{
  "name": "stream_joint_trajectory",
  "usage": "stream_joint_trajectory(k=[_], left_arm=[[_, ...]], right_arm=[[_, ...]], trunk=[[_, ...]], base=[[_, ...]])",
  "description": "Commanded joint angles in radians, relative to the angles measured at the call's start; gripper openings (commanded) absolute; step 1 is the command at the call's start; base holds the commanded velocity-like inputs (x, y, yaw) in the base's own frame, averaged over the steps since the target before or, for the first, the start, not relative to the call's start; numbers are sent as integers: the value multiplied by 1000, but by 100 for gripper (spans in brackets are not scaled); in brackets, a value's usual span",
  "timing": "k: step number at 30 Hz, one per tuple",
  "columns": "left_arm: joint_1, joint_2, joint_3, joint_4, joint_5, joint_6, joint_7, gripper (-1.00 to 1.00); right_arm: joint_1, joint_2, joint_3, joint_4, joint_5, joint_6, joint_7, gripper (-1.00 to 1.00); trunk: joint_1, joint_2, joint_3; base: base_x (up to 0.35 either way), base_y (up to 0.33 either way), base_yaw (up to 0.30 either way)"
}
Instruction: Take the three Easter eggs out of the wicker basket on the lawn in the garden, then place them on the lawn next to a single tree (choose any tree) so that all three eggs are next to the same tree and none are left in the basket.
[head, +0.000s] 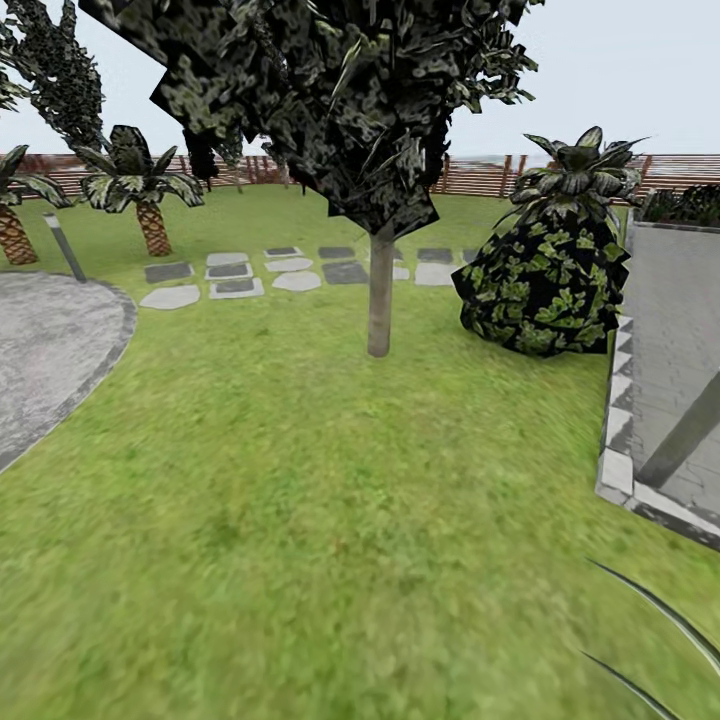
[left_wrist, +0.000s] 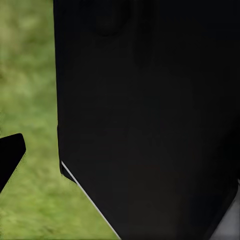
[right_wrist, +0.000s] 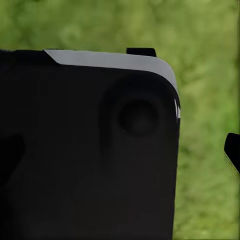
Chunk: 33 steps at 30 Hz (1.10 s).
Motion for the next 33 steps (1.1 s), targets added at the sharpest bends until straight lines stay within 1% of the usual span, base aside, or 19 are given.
stream_joint_trajectory(k=[1, 7, 14, 33], left_arm=[[0, 0, 8, 0, 1, -1, -1, 100], [0, 0, 8, 0, 1, -1, -1, 100], [0, 0, 8, 0, 1, -1, -1, 100], [0, 0, 8, 0, 1, -1, -1, 100]], right_arm=[[-1, 0, 0, 1, 0, -3, 0, 100], [-1, 1, 0, 1, 1, -3, -1, 100], [-1, 2, 0, 1, 2, -3, -1, 100], [-1, 1, 0, 1, 2, -4, -1, 100]], trunk=[[1, 0, -1], [1, 0, -1], [1, 0, 0], [1, 0, 12]], base=[[325, 0, 14], [325, 0, 178], [325, 0, 284], [325, 0, 291]])
